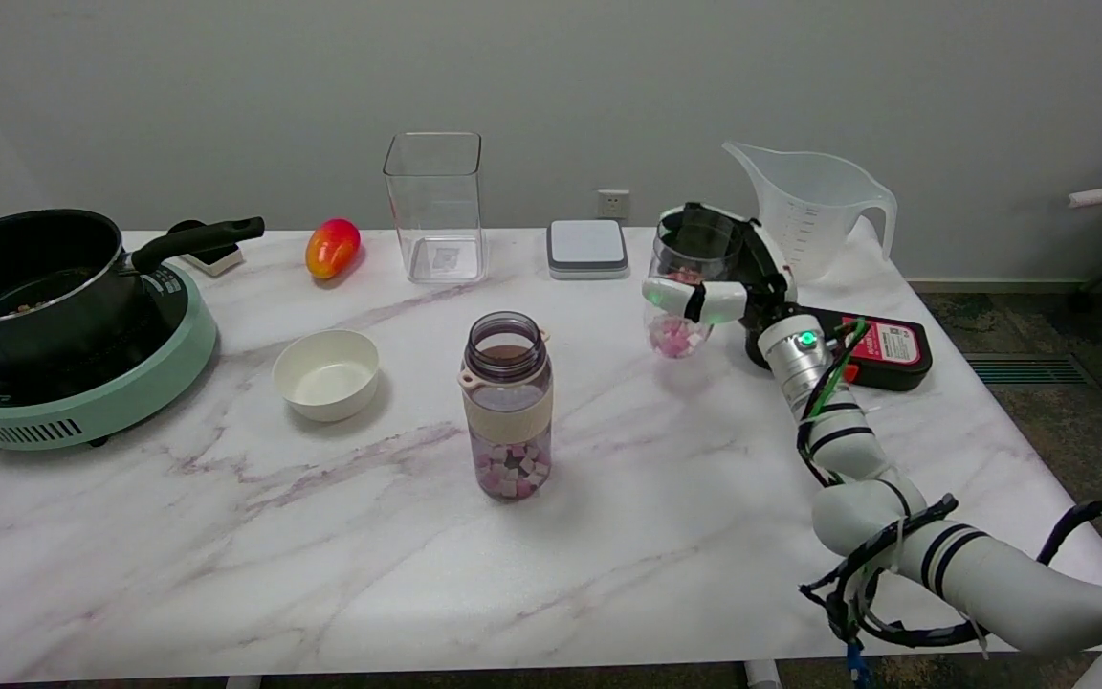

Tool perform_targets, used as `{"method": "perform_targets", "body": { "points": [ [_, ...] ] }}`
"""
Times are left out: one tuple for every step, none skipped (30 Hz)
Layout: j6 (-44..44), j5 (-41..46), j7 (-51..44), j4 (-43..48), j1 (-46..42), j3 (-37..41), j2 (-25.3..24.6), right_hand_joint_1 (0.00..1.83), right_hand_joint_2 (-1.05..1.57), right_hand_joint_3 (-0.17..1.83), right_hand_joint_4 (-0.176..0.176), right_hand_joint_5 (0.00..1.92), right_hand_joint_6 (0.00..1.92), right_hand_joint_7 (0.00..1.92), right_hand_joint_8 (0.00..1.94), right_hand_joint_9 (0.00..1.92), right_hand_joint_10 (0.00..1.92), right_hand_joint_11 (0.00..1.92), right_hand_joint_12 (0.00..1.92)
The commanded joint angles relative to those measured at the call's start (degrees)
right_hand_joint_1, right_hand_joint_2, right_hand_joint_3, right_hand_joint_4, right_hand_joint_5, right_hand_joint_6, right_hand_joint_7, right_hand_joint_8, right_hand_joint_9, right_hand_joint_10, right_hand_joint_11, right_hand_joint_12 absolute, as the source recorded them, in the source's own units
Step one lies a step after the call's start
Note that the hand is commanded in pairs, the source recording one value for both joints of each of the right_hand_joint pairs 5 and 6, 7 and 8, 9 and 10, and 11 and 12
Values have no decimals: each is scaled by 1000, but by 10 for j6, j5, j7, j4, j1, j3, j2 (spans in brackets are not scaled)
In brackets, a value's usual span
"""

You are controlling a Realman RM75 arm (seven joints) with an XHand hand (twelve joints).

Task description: Pick up the measuring cup.

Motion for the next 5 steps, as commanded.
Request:
{"method": "perform_targets", "body": {
  "points": [
    [-75, -76, -120, 213, -25, 57, 74, 1503, 556, 859, 0, 1160, 1160, 1311, 1311, 1209, 1209, 1016, 1016],
    [-87, -84, -131, 229, -34, 66, 74, 1505, 555, 860, 0, 1160, 1160, 1310, 1310, 1209, 1209, 1015, 1015],
    [-107, -96, -152, 251, -46, 78, 73, 1506, 553, 862, 0, 1159, 1159, 1310, 1310, 1209, 1209, 1014, 1014],
    [-124, -102, -173, 267, -55, 86, 72, 1509, 549, 865, 0, 1159, 1159, 1310, 1310, 1209, 1209, 1014, 1014],
    [-132, -106, -193, 275, -62, 91, 71, 1510, 548, 866, 0, 1161, 1161, 1311, 1311, 1211, 1211, 1015, 1015]
  ]
}}
